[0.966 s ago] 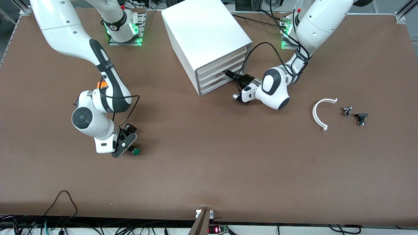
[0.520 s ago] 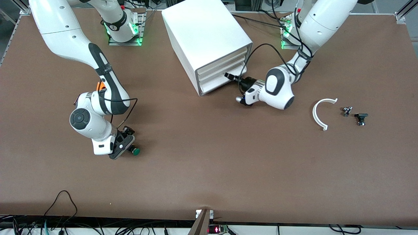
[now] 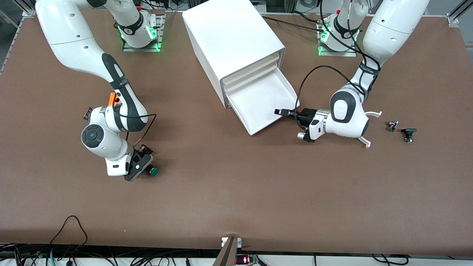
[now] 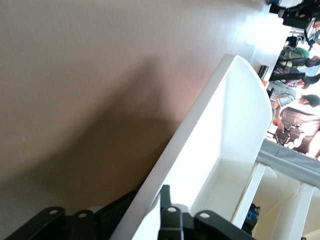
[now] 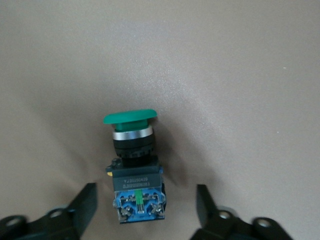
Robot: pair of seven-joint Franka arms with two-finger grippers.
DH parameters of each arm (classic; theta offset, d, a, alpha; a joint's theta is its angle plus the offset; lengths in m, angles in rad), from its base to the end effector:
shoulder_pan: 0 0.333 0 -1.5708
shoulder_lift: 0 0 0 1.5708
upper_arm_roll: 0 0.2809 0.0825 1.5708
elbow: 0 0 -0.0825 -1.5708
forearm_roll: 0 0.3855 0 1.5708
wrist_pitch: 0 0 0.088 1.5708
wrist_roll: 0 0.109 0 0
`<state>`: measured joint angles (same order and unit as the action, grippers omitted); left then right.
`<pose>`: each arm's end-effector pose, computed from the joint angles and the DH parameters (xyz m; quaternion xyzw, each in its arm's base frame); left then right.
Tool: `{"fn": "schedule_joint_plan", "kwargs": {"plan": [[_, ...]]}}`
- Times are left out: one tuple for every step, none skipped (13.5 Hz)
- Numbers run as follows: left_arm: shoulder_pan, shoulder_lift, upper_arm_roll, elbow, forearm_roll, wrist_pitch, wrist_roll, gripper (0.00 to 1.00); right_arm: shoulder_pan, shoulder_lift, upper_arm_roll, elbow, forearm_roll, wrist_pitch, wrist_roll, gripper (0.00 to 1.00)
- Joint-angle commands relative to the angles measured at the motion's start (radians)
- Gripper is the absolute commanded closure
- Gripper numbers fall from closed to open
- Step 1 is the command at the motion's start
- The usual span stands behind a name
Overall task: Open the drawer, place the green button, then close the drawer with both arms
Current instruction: 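Pull the drawer open with the left gripper while the right gripper grasps the button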
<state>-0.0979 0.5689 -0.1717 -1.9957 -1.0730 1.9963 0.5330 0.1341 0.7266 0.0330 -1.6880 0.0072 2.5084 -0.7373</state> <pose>0.5110 -0.2027 0.1354 0.8683 -0.0087 -0.1889 0.4586 0.6550 0.1088 0.1549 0.9017 0.4297 0.0488 0.0007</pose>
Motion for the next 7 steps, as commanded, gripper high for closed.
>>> {"fn": "schedule_joint_plan", "kwargs": {"plan": [[0.0,-0.024,0.009,0.026,0.016,0.027,-0.025,0.0,-0.005,0.005,0.007,0.008,0.022,0.006,-0.021,0.57],[0.001,-0.033,0.009,0.026,0.016,0.028,-0.024,0.0,-0.004,0.004,0.007,0.008,0.022,0.006,-0.021,0.65],[0.007,-0.05,0.011,0.026,0.016,0.035,-0.022,0.0,-0.004,0.002,0.007,0.008,0.022,0.006,-0.021,0.71],[0.017,-0.072,0.018,0.026,0.024,0.036,-0.024,0.0,-0.002,-0.001,0.007,0.014,0.022,0.006,-0.022,0.75],[0.024,-0.099,0.024,0.032,0.059,0.036,-0.025,0.0,-0.002,-0.006,0.007,0.022,0.02,0.003,-0.025,0.77],[0.029,-0.131,0.034,0.041,0.14,0.05,-0.025,0.0,0.001,-0.013,0.007,0.025,0.02,0.001,-0.025,0.78],[0.046,-0.183,0.044,0.058,0.219,0.106,-0.024,0.0,0.002,-0.03,0.007,0.025,0.02,0.0,-0.025,0.79]]}}
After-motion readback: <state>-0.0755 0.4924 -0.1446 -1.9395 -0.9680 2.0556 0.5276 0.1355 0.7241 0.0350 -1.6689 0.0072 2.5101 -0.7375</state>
